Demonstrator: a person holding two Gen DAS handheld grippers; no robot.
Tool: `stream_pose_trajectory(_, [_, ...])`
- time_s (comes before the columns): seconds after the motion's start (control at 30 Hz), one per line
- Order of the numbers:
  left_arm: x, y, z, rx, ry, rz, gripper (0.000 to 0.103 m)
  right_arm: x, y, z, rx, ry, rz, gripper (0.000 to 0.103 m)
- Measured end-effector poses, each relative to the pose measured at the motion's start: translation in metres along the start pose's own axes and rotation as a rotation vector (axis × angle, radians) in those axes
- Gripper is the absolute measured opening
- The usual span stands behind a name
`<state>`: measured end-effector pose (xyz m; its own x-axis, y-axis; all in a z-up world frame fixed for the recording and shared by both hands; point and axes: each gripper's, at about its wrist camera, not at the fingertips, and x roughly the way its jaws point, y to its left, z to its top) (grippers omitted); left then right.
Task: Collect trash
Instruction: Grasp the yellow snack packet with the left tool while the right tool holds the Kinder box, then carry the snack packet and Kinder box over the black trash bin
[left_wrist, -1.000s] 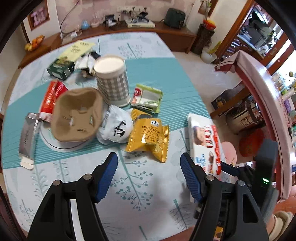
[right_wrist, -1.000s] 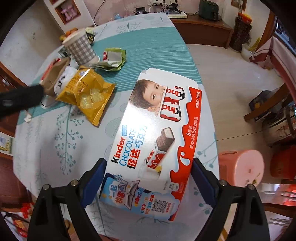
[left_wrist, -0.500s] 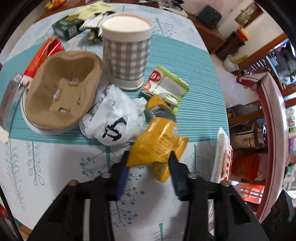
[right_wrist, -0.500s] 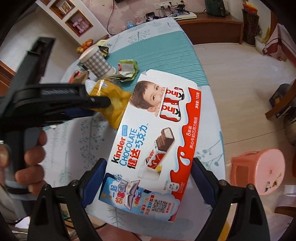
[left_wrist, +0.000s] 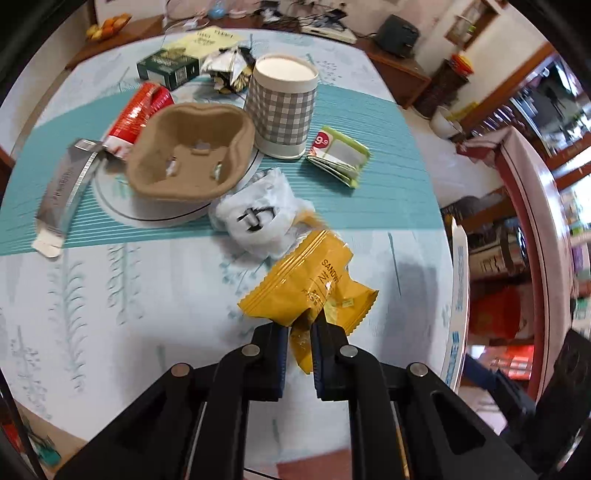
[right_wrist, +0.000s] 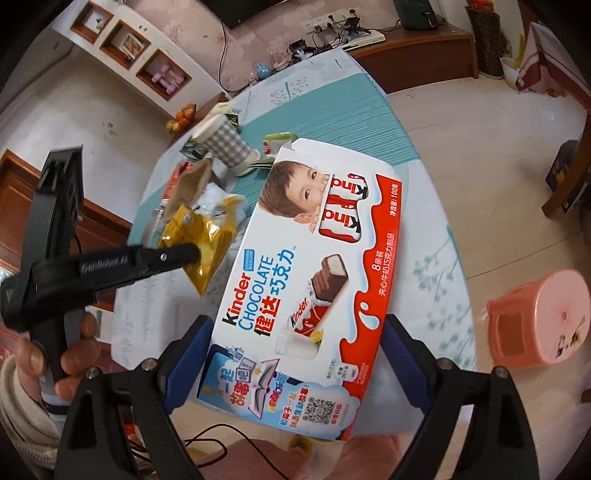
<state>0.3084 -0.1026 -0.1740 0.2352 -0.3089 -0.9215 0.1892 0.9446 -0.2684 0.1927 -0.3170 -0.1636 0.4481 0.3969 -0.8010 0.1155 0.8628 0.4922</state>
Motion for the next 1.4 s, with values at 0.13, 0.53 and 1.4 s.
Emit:
stream_pose_trajectory(0.13, [-0.031, 0.008, -0.021, 0.096, -0.033, -0.012, 0.009, -0.01, 0.011, -0.026, 0.079, -0.032, 0.037, 0.091])
stream_pose_trajectory(0.53, [-0.123, 0.035, -0.1, 0.31, -0.14, -0.085, 0.009, -0.041, 0.082, -0.13, 0.153, -0.15, 0.066, 0.091])
stream_pose_trajectory(1.4, [-0.087, 0.054, -0.257, 0.474, 0.045, -0.048, 0.008, 0.0, 0.052, -0.305, 0.468, 0.024, 0.167, 0.091])
